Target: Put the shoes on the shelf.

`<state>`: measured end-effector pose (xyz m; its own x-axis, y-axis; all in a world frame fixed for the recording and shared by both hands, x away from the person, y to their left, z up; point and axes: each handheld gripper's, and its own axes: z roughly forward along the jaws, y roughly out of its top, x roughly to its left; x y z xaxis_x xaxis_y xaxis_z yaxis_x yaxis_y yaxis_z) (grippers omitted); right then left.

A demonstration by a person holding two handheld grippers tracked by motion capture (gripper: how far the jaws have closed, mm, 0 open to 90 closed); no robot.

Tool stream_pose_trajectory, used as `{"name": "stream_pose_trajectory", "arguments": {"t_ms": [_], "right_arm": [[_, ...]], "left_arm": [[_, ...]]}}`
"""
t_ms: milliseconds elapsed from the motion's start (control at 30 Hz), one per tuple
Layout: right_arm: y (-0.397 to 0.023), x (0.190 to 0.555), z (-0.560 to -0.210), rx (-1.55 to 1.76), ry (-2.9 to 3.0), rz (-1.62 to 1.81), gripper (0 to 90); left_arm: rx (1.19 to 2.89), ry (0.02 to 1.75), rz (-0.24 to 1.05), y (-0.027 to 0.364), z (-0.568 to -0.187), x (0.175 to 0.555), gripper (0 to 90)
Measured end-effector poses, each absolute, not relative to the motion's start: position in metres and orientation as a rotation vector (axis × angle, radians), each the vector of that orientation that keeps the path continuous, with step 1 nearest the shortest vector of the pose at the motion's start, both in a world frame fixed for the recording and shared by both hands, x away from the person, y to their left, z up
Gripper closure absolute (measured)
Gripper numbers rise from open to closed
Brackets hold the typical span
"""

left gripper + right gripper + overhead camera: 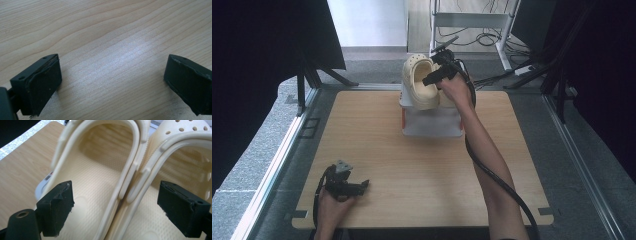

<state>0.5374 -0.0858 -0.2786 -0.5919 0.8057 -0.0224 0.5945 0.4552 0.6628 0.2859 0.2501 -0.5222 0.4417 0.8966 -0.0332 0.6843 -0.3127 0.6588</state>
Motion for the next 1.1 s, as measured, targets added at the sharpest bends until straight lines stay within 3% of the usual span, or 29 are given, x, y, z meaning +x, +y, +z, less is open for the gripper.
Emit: {"name": "stream_pose_trajectory", "arguments": {"t_ms": [400, 1100], "right_arm": [[-0.104, 0.497, -0.27, 1.006, 2.436, 0.946, 3.2], [-0.159, 0.433, -0.293, 0.893, 2.466, 1.023, 0.0]], "left_arm": [[2.093, 1.322, 0.452, 0.25, -0.522, 0.286, 1.2], [2.092, 1.32, 0.462, 0.25, -0.522, 0.286, 1.3]]}}
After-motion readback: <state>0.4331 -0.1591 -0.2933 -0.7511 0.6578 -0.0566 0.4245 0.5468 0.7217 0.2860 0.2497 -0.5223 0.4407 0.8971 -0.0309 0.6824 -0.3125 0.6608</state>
